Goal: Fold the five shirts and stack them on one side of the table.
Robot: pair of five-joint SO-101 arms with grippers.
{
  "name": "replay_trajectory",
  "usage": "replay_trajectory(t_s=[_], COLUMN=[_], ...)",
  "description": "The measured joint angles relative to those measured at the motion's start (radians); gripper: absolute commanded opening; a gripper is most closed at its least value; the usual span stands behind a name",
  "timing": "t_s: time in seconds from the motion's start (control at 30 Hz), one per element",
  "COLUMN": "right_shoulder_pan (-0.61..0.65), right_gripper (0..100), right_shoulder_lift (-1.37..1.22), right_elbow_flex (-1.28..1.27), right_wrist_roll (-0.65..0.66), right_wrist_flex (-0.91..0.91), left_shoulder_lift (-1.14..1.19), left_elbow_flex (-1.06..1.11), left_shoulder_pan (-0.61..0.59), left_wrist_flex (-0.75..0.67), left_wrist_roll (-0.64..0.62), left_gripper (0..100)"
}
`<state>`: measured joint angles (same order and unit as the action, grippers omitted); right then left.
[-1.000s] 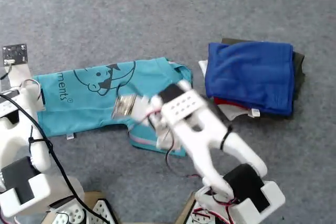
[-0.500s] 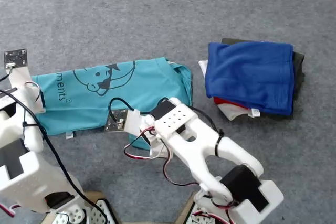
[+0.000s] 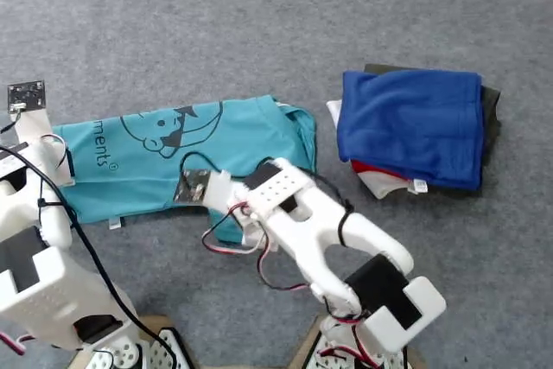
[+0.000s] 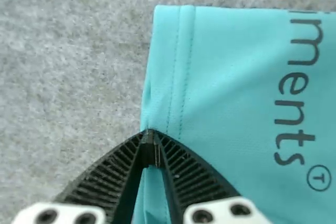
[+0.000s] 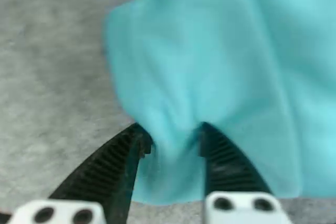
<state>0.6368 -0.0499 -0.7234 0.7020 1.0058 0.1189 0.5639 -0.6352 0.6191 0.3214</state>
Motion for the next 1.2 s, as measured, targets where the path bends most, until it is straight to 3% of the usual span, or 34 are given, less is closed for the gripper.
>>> replay_trajectory(t_s=[0.23,0.4,0.73,1.2], right_shoulder_pan=[-0.081,-0.083,-0.158,-0.187], right_gripper=[1.4,1.4,1.4,1.5], right_shoulder_lift=[-0.032,-0.081,-0.207,-0.755], right_elbow_flex=[0.060,0.193,0.706,1.465], right_wrist_roll=[-0.005,-0.003,0.173,0.304], right_wrist_flex=[0.002,0.170,0.546,0.743], left_shoulder_lift=[0.000,0.000,0.000,0.000], left_elbow_flex=[0.000,0.000,0.000,0.000], left_shoulder_pan=[0.000,0.000,0.000,0.000], left_wrist_flex=[0.000,0.000,0.000,0.000], left_wrist_roll=[0.000,0.000,0.000,0.000], left_gripper=[3,3,3,3])
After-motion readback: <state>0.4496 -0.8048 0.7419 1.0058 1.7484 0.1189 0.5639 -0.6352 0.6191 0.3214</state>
